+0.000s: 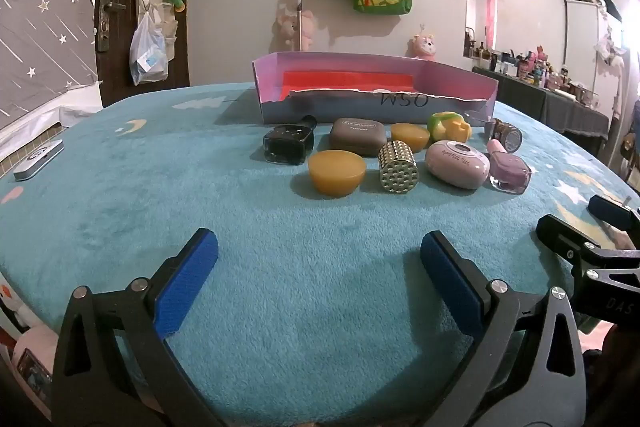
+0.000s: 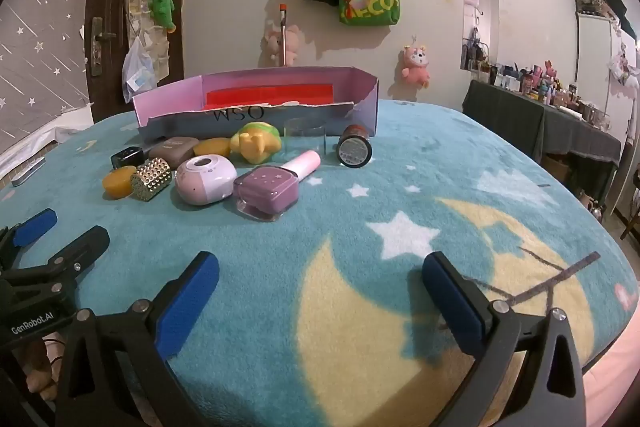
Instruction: Organize rigid objects
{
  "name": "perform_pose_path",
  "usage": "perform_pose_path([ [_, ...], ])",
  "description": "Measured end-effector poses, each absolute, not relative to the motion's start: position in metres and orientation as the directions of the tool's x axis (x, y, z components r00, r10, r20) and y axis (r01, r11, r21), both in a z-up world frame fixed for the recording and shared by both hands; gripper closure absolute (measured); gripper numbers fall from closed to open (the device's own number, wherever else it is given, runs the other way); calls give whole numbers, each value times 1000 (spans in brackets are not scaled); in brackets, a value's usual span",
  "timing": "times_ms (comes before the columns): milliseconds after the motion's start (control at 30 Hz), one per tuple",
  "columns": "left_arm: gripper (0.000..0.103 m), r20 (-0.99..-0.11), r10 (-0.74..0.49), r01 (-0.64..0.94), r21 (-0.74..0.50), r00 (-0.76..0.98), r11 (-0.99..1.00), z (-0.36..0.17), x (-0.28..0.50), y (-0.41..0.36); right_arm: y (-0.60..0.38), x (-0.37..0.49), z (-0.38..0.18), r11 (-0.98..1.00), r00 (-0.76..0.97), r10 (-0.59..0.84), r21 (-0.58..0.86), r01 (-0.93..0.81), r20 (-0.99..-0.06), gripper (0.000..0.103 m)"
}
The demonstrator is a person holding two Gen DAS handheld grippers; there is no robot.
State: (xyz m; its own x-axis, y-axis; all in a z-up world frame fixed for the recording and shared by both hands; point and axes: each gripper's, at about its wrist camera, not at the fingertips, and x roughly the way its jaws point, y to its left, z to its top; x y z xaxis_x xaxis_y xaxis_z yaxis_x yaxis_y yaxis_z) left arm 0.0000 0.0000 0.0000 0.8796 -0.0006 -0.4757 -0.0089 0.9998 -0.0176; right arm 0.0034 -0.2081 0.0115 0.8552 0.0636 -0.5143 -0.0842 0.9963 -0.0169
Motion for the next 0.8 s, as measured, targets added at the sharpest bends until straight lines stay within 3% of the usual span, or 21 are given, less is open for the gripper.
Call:
perform_pose_path([
  [800, 0, -470, 0, -9, -17, 883, 1000, 0, 0, 0, -207, 2, 11, 996, 862, 57, -24, -80, -504, 0],
])
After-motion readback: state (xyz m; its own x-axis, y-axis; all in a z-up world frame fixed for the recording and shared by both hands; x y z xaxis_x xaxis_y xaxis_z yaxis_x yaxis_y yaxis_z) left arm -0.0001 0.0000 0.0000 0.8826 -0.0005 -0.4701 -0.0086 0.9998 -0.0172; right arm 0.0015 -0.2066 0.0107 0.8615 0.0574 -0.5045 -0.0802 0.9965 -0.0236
